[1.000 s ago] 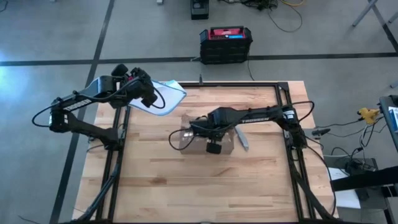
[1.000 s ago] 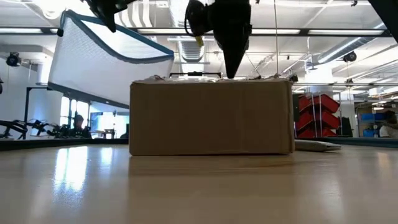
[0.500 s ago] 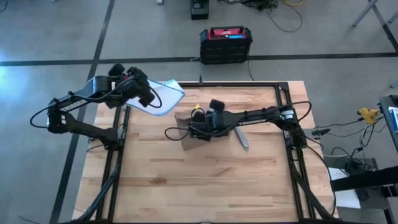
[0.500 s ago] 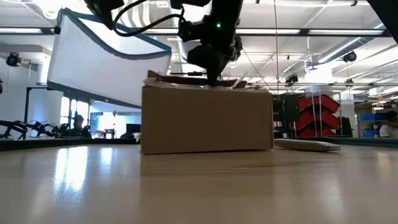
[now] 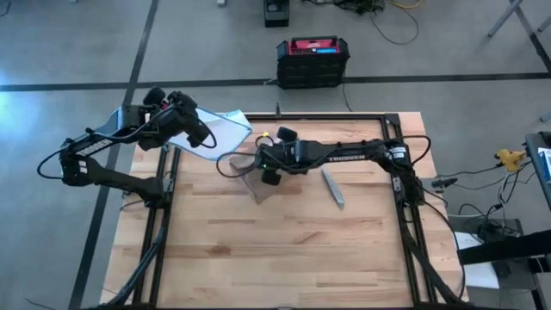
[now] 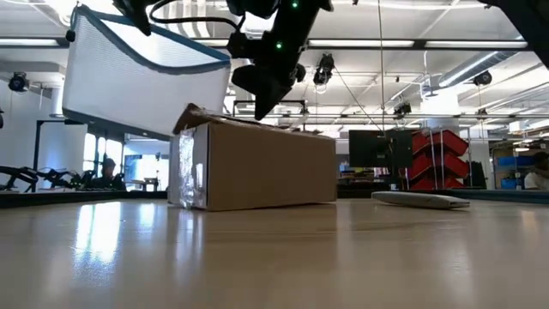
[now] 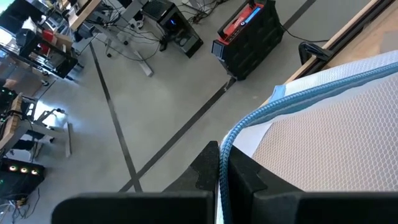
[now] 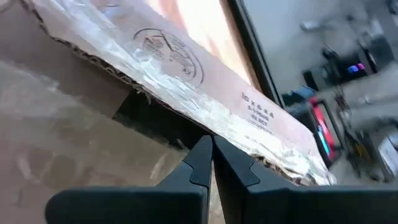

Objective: Unpack boxes
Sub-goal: Remove the white charger cable from the cardboard box

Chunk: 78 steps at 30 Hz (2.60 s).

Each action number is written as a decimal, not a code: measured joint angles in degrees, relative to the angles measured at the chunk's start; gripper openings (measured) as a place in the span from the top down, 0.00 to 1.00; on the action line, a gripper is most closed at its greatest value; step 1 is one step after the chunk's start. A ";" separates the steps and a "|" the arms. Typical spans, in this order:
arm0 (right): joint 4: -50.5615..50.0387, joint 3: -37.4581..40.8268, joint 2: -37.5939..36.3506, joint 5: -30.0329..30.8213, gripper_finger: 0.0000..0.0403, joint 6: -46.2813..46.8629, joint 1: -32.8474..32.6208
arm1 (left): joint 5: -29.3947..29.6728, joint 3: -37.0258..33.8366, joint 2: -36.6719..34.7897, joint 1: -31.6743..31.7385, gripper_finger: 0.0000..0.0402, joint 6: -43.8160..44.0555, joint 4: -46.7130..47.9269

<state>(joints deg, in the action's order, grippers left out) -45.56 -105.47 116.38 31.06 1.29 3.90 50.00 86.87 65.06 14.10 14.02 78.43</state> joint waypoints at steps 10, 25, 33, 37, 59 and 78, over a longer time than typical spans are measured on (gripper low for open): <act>1.93 0.00 0.00 -9.11 1.00 -7.75 2.92 | 0.00 0.00 -0.01 -0.02 1.00 -0.41 0.00; 10.12 2.67 0.22 -27.86 1.00 7.35 6.58 | -0.02 0.00 -0.13 -0.02 1.00 -0.44 0.02; 11.54 8.68 0.01 -37.24 1.00 0.06 4.11 | -5.02 -4.98 0.20 -0.01 1.00 1.09 -0.15; 4.55 10.51 -0.68 -37.20 1.00 -5.50 -0.19 | -5.18 -9.97 0.15 -0.02 1.00 3.34 -0.31; 12.35 13.79 -8.16 -6.27 1.00 -10.04 -9.86 | -20.72 -30.80 3.25 -0.02 1.00 1.61 -24.59; -18.06 6.87 -8.49 -36.47 1.00 -17.52 -1.44 | -20.59 -30.80 3.21 -0.10 1.00 1.97 -25.41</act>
<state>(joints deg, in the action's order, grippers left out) -63.62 -98.60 107.89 -5.41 -16.23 2.46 29.40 56.07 68.27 14.00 15.99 53.03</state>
